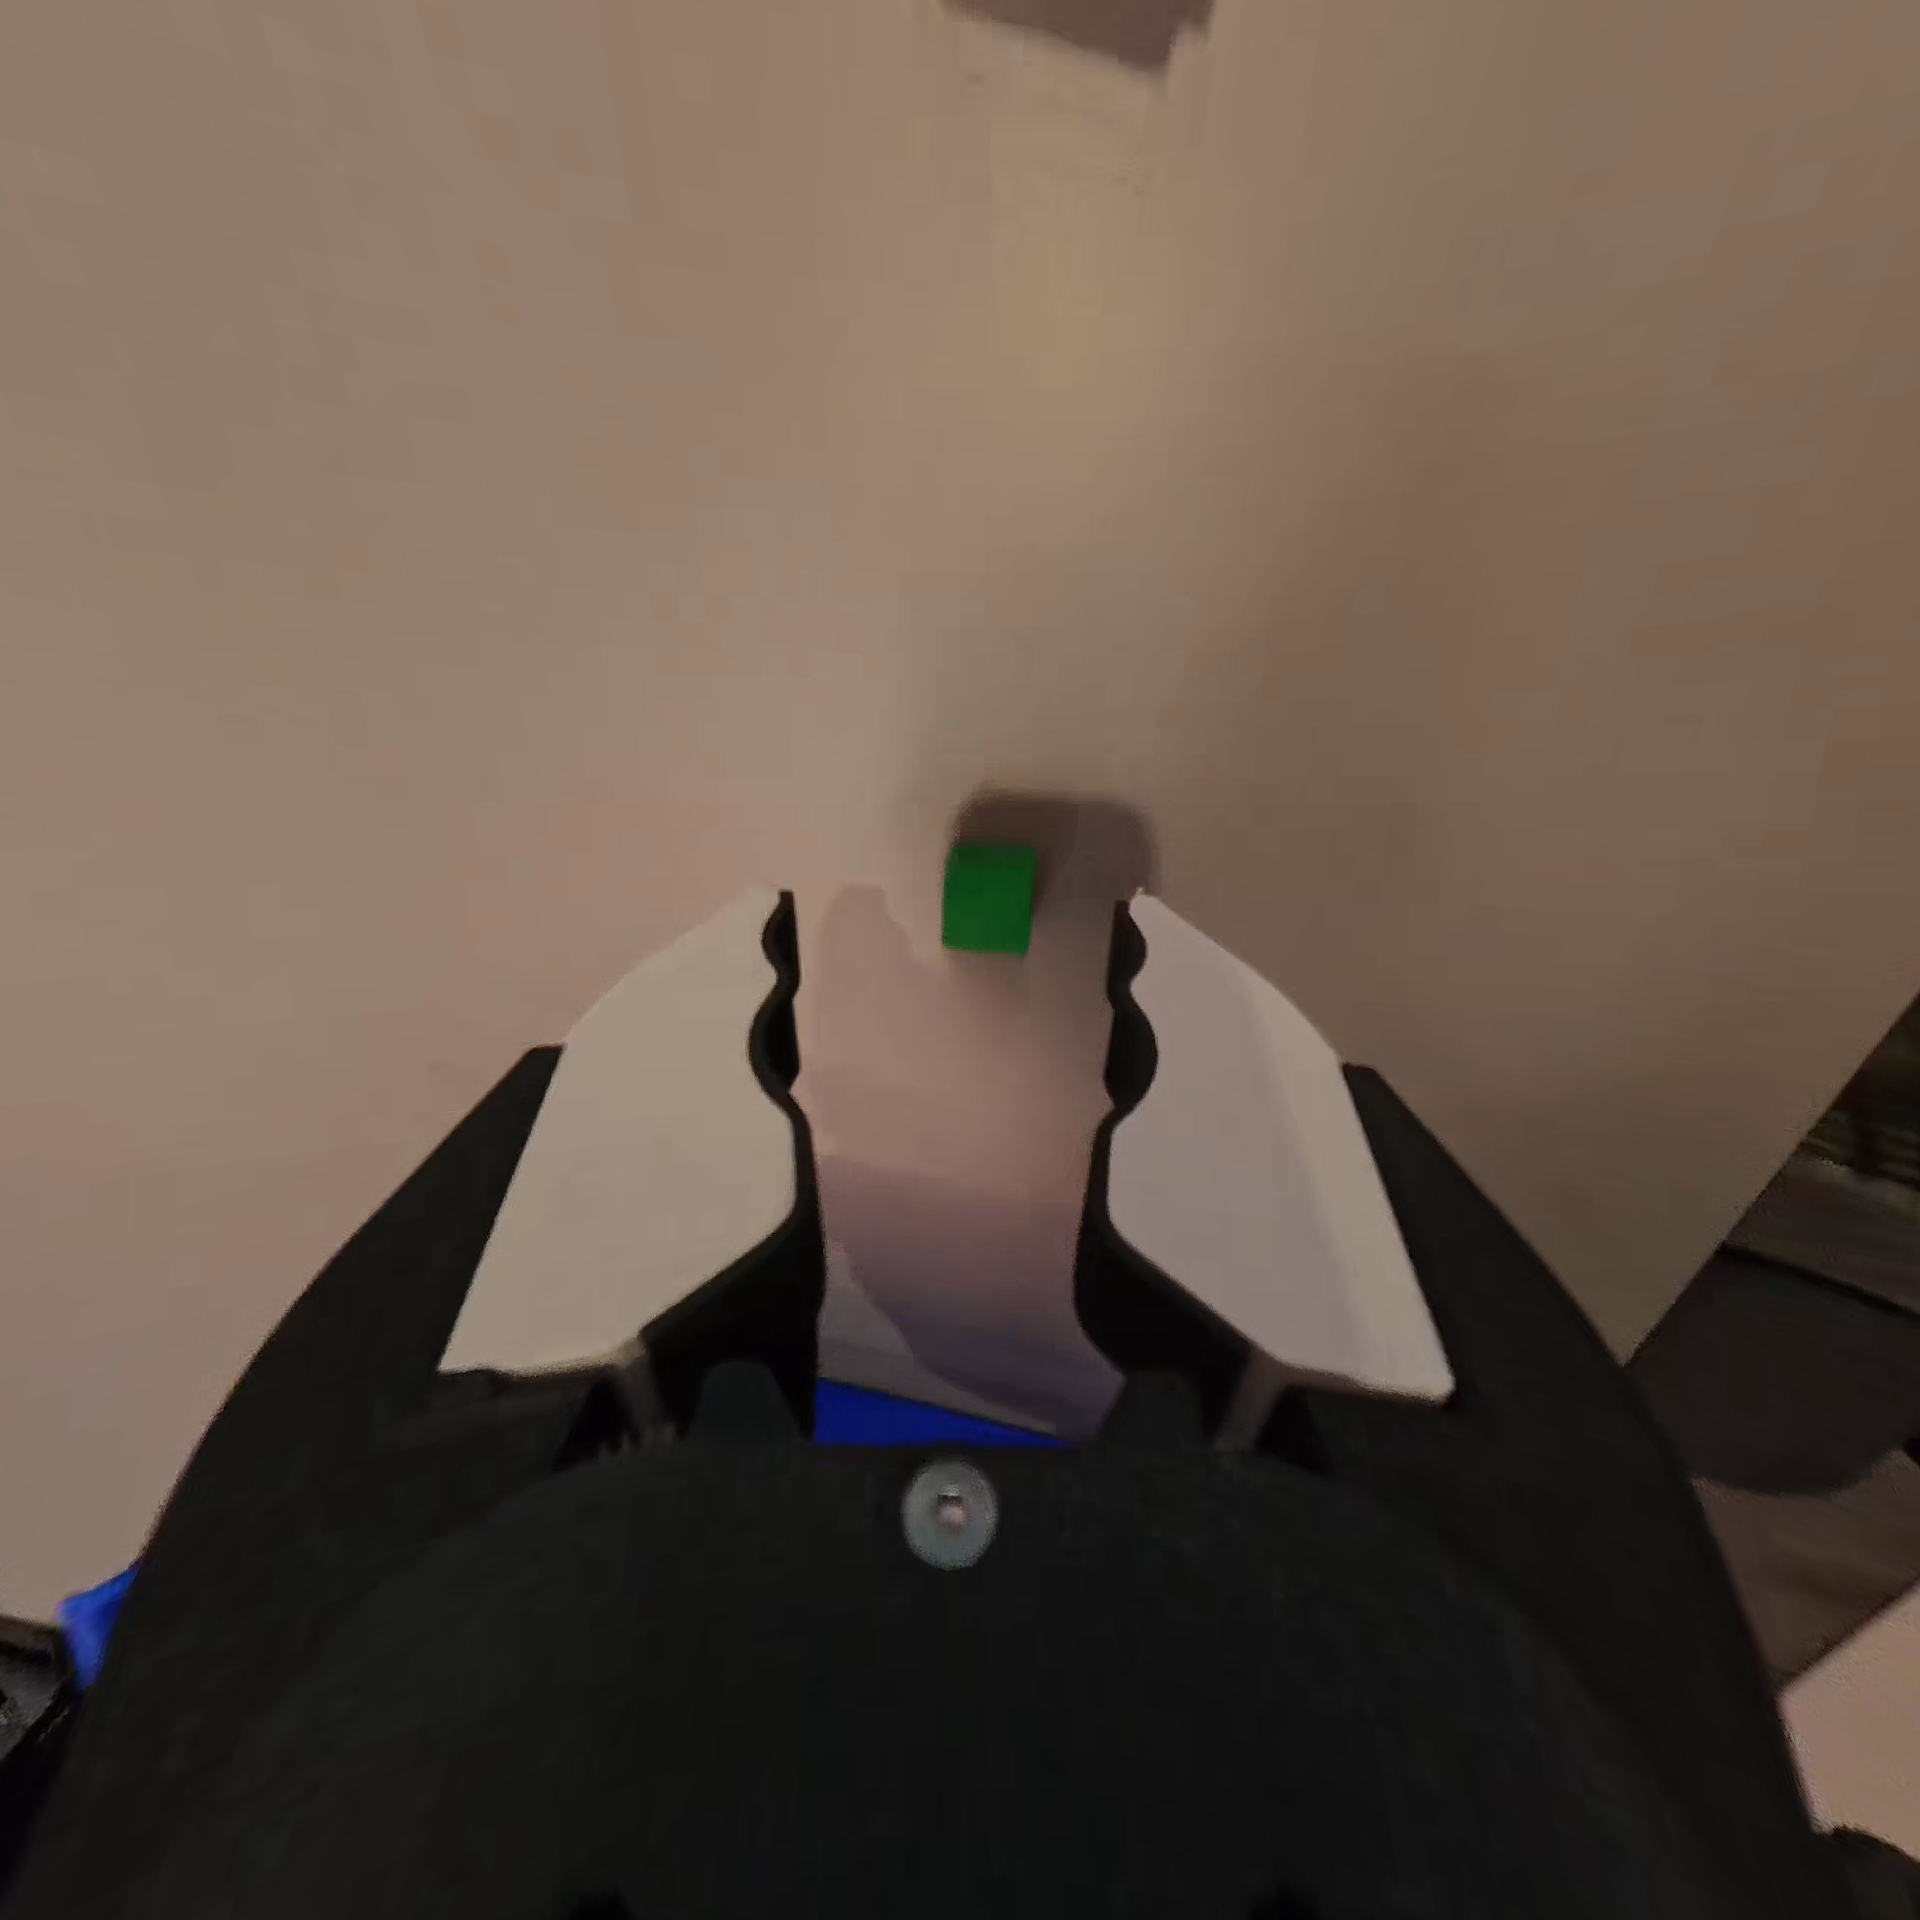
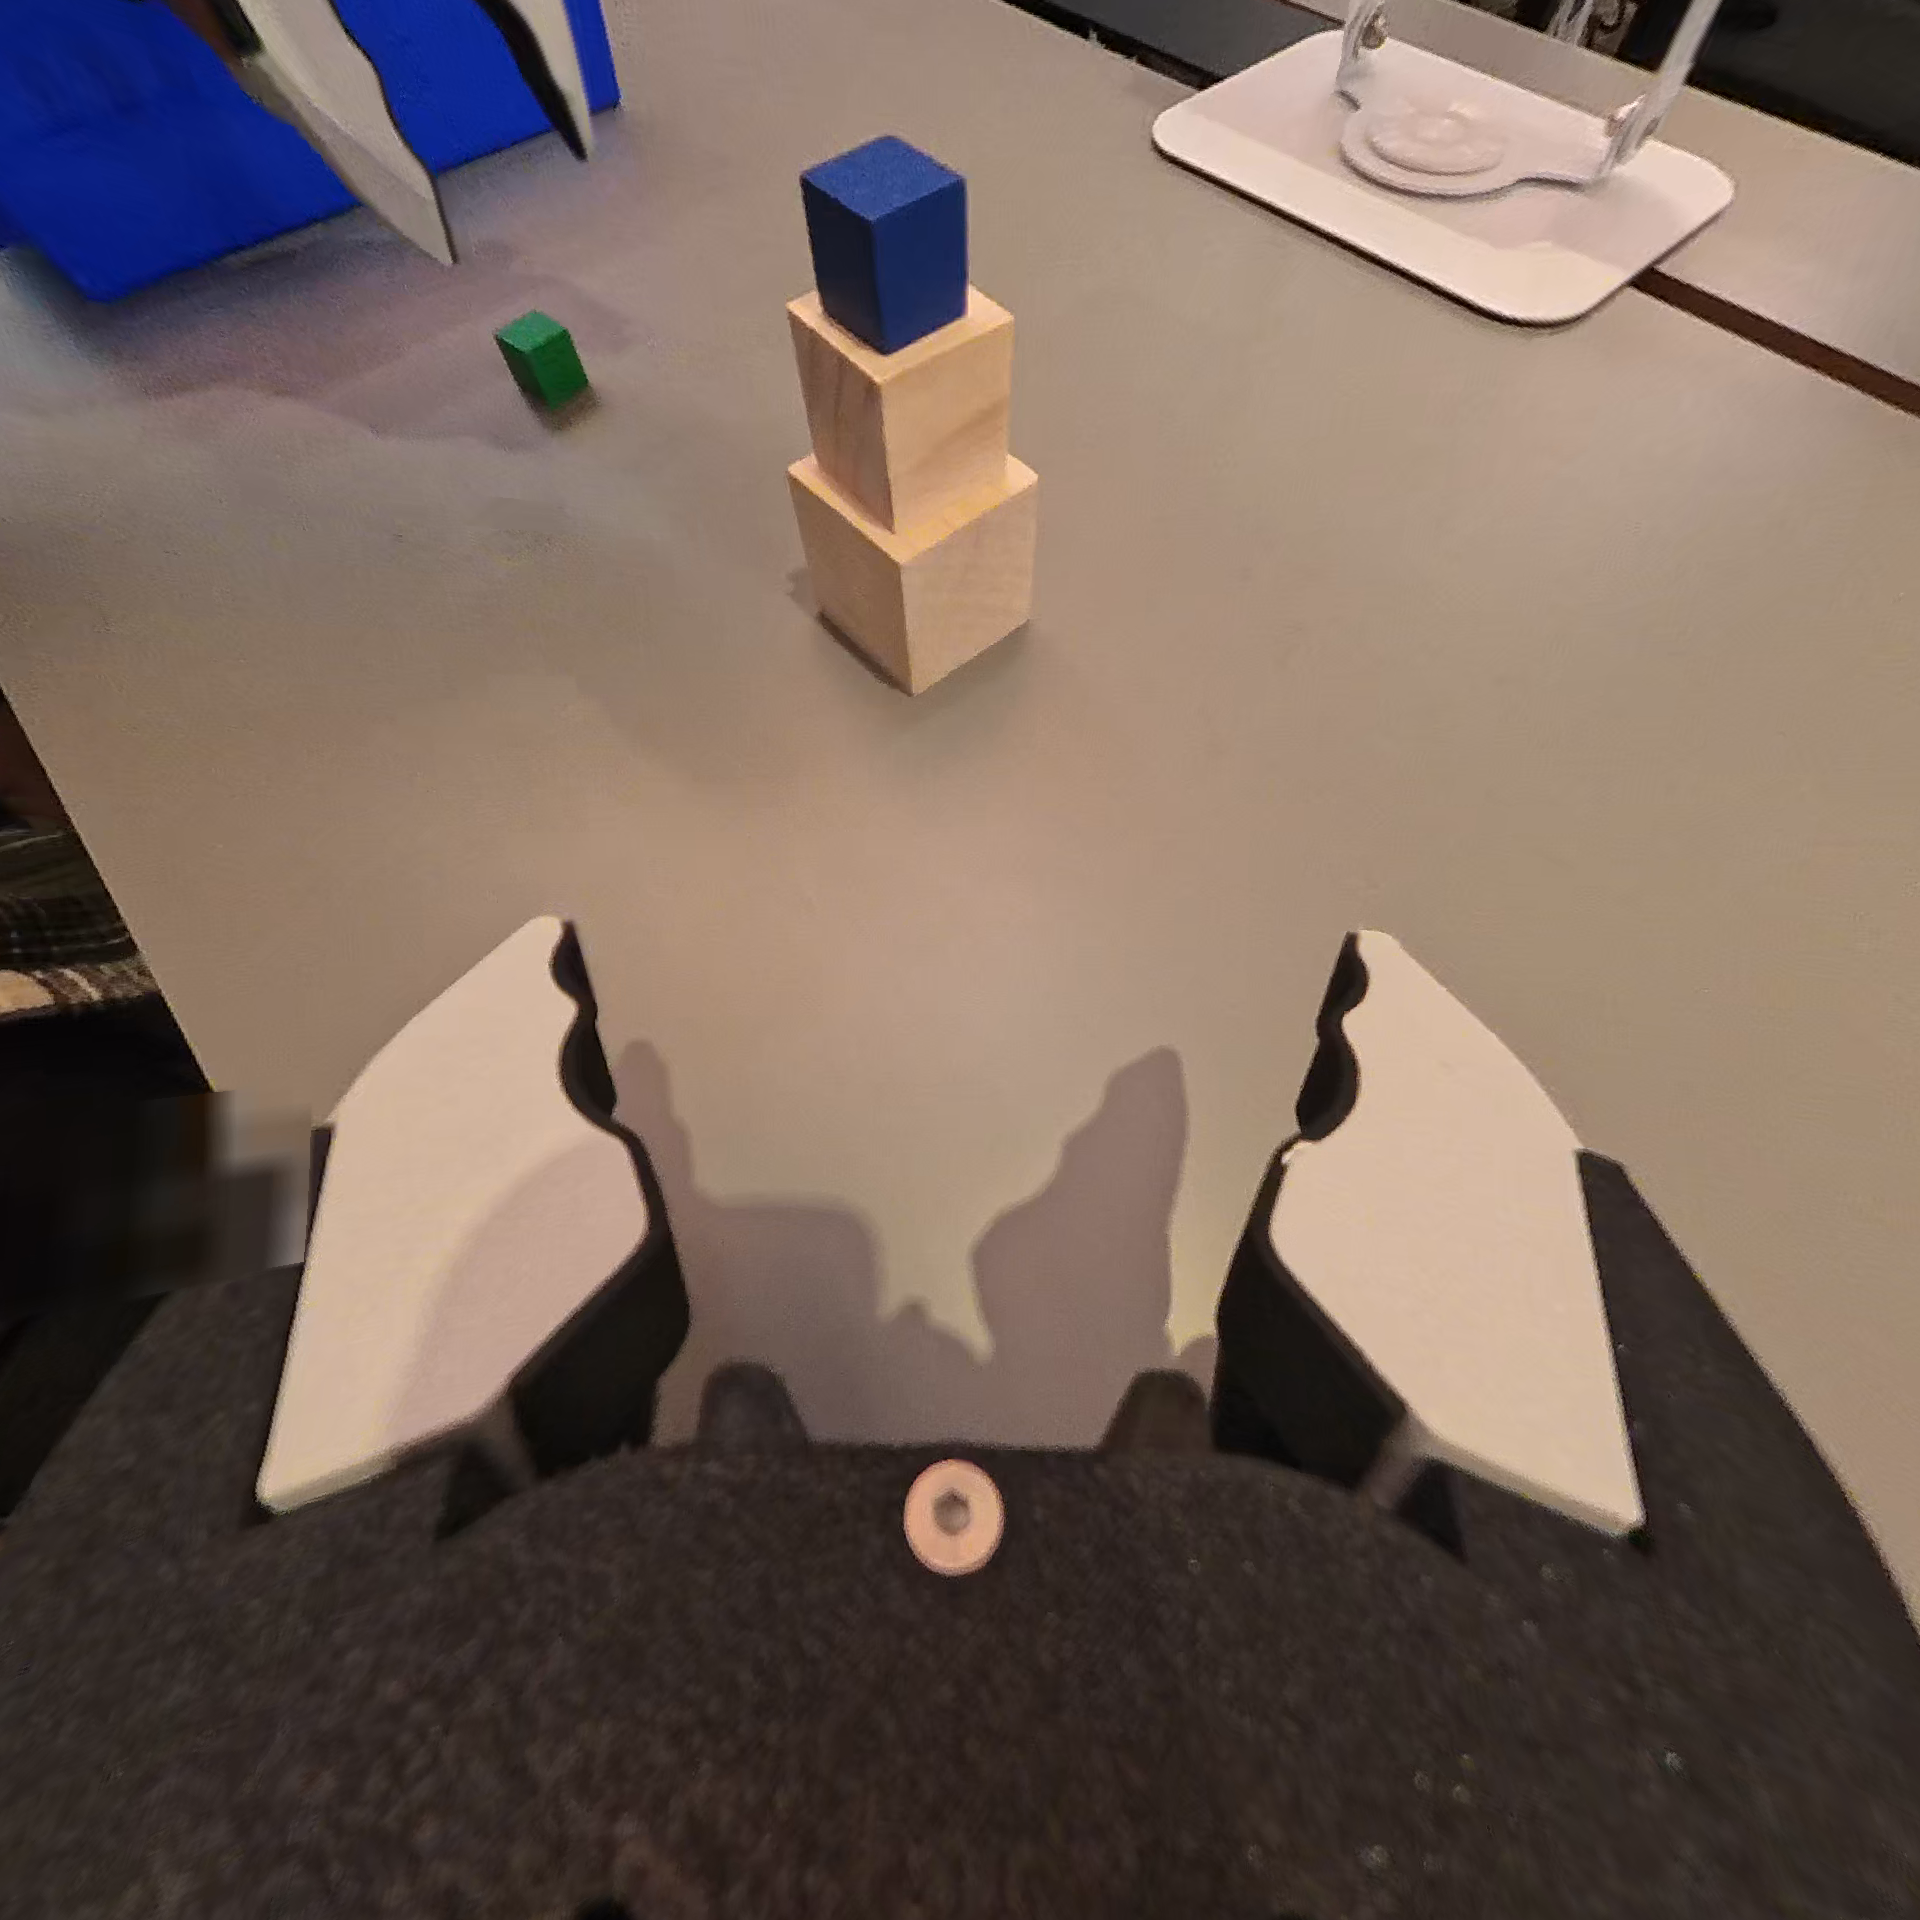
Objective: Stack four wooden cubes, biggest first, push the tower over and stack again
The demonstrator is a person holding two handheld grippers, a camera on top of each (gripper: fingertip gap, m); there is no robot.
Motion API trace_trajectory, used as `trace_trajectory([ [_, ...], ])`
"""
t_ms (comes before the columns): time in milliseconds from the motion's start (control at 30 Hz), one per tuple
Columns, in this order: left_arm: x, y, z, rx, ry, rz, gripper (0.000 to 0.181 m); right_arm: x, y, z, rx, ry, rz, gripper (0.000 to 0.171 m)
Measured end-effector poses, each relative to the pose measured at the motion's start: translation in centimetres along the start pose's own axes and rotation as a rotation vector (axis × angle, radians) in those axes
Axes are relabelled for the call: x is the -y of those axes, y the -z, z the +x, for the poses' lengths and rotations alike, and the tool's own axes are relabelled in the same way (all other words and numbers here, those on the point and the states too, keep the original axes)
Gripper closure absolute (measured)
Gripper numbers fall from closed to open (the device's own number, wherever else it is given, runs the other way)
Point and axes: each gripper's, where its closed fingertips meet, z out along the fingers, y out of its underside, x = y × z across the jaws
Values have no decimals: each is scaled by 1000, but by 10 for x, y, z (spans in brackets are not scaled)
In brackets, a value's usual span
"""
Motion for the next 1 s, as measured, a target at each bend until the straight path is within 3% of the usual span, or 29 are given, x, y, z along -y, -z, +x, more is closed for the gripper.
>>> trace_trajectory([
  [133,-17,-16,3,-48,17,-22,127,0,-2,-6,4,22,-15,42],
  [400,-20,-37,9,-99,39,-7,140,0,-4,-7,7,16,-17,42],
  [500,-24,-44,15,-134,36,-27,160,0,-4,-6,4,17,-16,42],
  [600,-19,-37,12,-143,54,-9,160,0,-2,-5,4,11,-9,42],
  [733,16,1,-2,-89,47,59,160,0,-2,-5,5,11,-9,43],
  [900,87,57,-11,-5,-26,109,160,-1,-3,-5,8,14,-19,44],
  [1000,126,73,-8,17,-103,106,160,-2,-2,-5,5,15,-20,44],
])
